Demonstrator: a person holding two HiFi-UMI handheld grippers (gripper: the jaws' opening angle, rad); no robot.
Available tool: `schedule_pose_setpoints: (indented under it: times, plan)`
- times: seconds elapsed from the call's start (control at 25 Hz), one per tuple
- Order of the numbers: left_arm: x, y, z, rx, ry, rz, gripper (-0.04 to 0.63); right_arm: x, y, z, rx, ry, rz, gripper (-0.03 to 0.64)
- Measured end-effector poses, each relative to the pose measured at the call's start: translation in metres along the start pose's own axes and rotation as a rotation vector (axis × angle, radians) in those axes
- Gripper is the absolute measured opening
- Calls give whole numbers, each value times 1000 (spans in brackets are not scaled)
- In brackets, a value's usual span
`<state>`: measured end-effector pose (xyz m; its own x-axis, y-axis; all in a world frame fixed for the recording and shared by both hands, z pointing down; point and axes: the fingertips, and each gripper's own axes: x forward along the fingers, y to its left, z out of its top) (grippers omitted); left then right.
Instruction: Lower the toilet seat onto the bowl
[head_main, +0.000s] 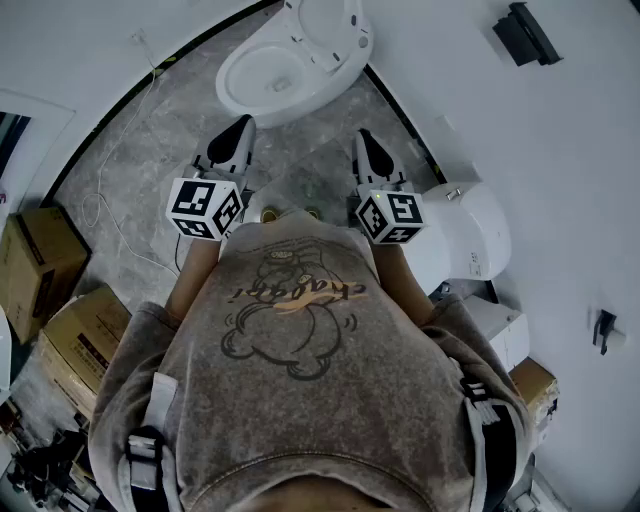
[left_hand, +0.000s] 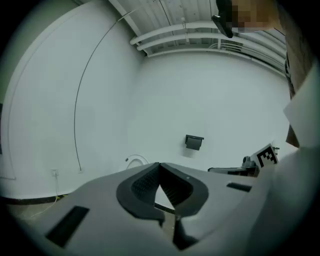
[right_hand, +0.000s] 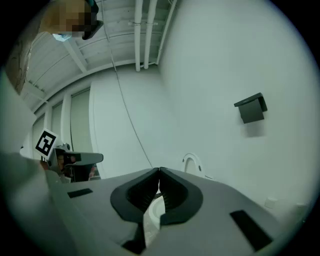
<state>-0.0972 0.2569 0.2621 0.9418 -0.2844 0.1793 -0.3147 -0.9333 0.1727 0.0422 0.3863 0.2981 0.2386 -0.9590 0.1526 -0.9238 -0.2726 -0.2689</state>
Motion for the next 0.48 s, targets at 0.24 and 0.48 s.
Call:
schedule_pose_setpoints:
  times: [0.24,0.48]
  plan:
    - [6,-5,-1,8,2,6,9,-3,-2,2,9,-17,20,28]
    - [13,-17,-8,12,-3,30,9,-10,-16,-6,38,1,54,28]
